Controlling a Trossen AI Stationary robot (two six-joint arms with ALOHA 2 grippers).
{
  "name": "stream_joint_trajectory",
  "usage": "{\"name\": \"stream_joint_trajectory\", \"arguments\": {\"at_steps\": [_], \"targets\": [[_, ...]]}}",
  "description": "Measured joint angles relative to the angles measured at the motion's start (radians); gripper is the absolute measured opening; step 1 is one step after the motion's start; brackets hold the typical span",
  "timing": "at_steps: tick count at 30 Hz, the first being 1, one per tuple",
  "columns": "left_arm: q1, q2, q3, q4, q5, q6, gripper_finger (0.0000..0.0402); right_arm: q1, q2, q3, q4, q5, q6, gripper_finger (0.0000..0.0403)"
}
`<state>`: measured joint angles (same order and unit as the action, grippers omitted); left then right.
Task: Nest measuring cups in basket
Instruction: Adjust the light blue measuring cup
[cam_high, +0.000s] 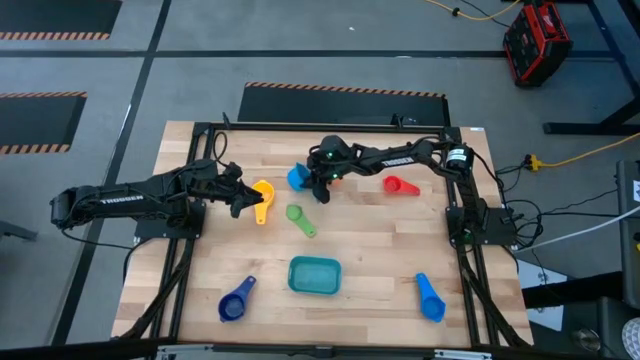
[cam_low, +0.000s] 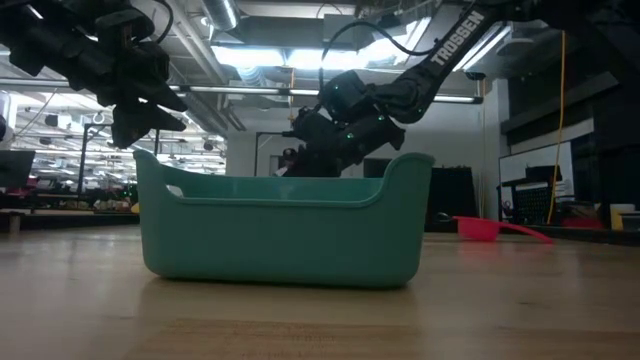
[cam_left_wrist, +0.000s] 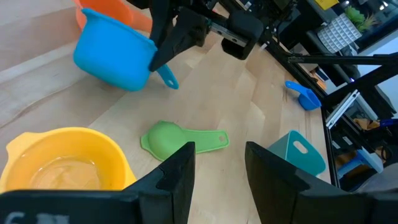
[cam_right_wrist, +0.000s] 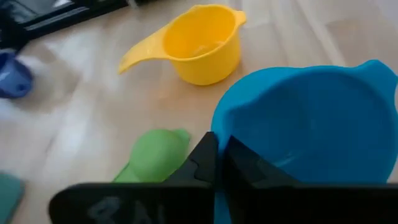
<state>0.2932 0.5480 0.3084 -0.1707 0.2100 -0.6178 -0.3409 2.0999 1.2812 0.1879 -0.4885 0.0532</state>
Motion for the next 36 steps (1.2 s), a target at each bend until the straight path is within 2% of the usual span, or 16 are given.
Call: {"name": "stream_joint_trajectory", "arguments": {"at_steps": [4, 7, 18, 21, 26, 31, 36], "targets": [[0.000, 0.000, 0.000, 0.000, 0.000, 0.000, 0.0133, 0.001, -0.030, -0.001, -0.010, -0.062, -0.001, 0.0011], [0.000, 0.000, 0.000, 0.000, 0.000, 0.000, 0.0133, 0.002, -0.083, -0.001, -0.057, -0.061, -0.003, 0.0012], [0.000, 0.000, 0.000, 0.000, -0.019, 0.000, 0.0133, 0.003, -0.378, -0.001, -0.411, -0.043, -0.009, 0.0013], [0.000, 0.000, 0.000, 0.000, -0.019, 0.000, 0.0133, 0.009, -0.449, -0.001, -0.516, 0.020, -0.011, 0.0013], [-0.001, 0.000, 0.000, 0.000, -0.021, -0.001, 0.0133, 0.037, -0.520, -0.001, -0.703, 0.185, -0.009, 0.0013], [-0.001, 0.000, 0.000, 0.000, -0.026, 0.000, 0.0134, 0.093, -0.525, -0.001, -0.851, 0.338, 0.027, 0.0013], [-0.001, 0.000, 0.000, 0.000, -0.026, 0.000, 0.0134, 0.159, -0.497, -0.001, -0.895, 0.460, 0.052, 0.0013]]}}
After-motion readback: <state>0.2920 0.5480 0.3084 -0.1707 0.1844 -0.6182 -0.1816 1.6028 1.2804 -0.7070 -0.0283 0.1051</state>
